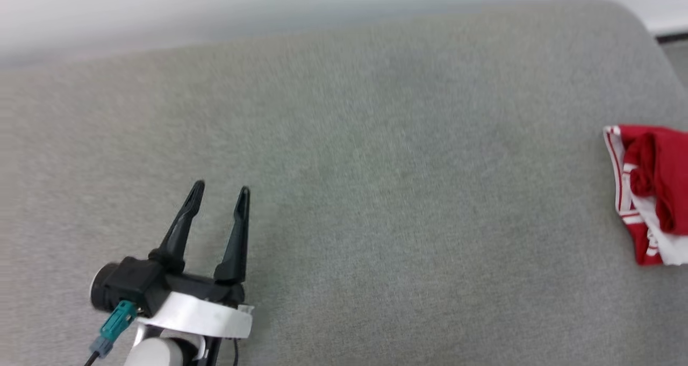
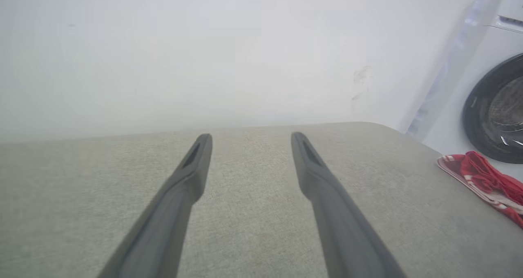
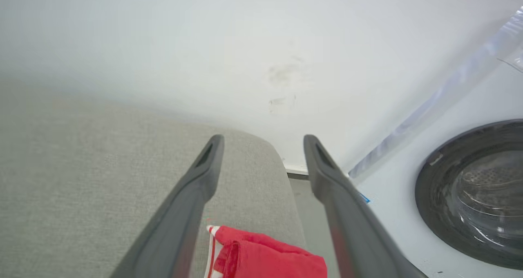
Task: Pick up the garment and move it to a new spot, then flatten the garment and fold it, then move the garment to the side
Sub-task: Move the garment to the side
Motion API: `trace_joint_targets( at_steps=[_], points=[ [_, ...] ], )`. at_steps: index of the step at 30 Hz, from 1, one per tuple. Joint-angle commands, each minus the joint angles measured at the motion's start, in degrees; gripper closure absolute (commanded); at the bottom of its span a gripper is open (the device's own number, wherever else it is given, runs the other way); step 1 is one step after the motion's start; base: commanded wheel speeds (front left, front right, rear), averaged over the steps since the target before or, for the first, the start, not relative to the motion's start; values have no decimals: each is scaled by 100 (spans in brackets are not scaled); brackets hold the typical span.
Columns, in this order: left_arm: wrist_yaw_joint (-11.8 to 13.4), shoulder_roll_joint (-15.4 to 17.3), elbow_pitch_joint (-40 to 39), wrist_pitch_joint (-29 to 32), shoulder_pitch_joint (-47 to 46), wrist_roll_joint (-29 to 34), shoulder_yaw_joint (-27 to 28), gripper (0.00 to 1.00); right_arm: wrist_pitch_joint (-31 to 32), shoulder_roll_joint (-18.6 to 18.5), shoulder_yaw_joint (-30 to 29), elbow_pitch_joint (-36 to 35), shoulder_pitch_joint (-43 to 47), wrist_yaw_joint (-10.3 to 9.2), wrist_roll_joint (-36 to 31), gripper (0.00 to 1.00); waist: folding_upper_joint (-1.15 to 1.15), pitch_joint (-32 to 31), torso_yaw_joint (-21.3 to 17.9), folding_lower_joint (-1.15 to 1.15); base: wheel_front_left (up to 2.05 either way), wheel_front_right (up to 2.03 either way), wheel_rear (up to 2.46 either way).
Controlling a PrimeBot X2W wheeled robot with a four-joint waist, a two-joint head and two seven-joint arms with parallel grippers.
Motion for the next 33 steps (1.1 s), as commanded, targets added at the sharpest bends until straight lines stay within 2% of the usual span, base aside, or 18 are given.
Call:
trace_joint_targets(
  at_steps=[1,8,13,21,33],
  points=[
    [7,-25,13,15,50,56,15,0,-44,51,-38,-41,132,-7,3,0,0,-522,175,0,0,0,0],
    [77,-202,125,15,472,193,272,0,-652,1260,-314,-1516,1484,-6,23,0,0,-1027,483,0,0,0,0],
    [118,-296,191,15,663,308,354,0,-1127,1922,-234,-1965,2416,-6,288,0,0,-1199,661,0,0,0,0],
    [135,-487,288,15,873,445,345,0,-1993,2228,1,-1468,3240,-6,548,0,0,-1328,976,0,0,0,0],
    [74,-595,411,15,1008,593,421,0,-2391,2478,134,-992,3538,-5,399,0,0,-1401,1178,0,0,0,0]
  ],
)
